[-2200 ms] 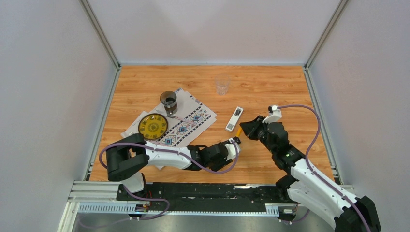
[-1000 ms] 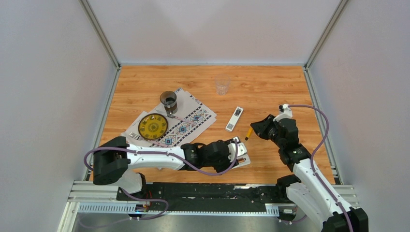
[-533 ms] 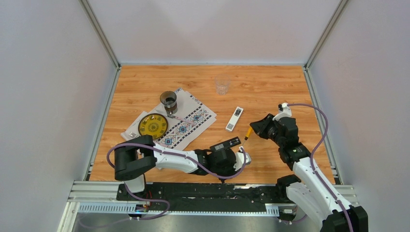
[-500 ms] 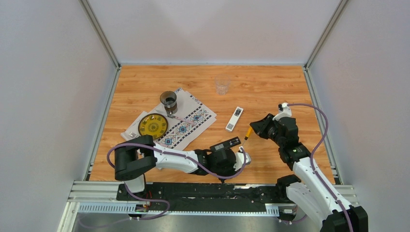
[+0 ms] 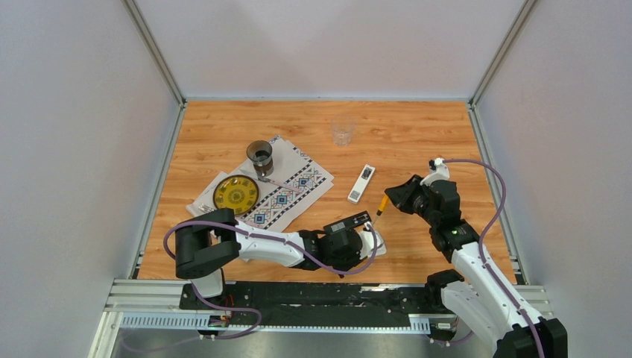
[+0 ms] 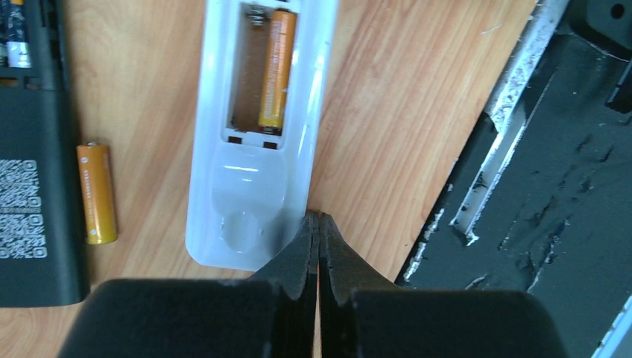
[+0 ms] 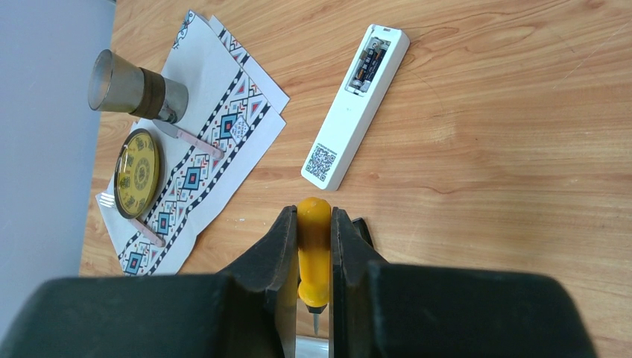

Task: Unload the batteries from the remote control

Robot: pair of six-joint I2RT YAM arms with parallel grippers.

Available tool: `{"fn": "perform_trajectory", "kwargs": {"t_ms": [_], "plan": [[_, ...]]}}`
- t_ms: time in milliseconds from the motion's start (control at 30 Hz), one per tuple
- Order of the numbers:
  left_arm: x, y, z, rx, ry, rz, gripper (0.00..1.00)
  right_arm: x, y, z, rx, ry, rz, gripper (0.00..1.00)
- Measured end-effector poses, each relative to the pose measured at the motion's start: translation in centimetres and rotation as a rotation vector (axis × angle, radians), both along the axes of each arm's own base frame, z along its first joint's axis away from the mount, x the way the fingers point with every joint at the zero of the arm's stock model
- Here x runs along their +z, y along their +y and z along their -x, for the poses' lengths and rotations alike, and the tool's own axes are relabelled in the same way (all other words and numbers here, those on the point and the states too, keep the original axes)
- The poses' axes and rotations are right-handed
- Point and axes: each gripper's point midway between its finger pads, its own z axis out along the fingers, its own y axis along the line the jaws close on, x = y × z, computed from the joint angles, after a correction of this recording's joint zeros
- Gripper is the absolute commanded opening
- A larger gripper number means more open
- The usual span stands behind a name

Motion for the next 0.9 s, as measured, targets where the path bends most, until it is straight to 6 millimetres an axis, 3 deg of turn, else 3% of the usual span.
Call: {"fn": "perform_trajectory", "kwargs": {"t_ms": [200,367,733,900], "plan": [[0.0,2.4,-3.4,0.093,-0.015,0.004,0.0,0.0,0.1,0.1,0.006,0.001,-0.002,0.0],[0.0,3.0,-5.1,0.119,-0.032,0.001,0.0,0.0,0.1,0.1,0.007,0.001,-0.002,0.0],[0.1,-0.5,-6.2,0.087,-0.028,0.01,0.0,0.0,0.3,0.2,0.016,0.002,-0.006,0.0],[0.1,-0.9,-6.1,0.079,-0.02,0.016,0.0,0.0,0.3,0.2,0.017,0.002,-0.007,0.0]]}}
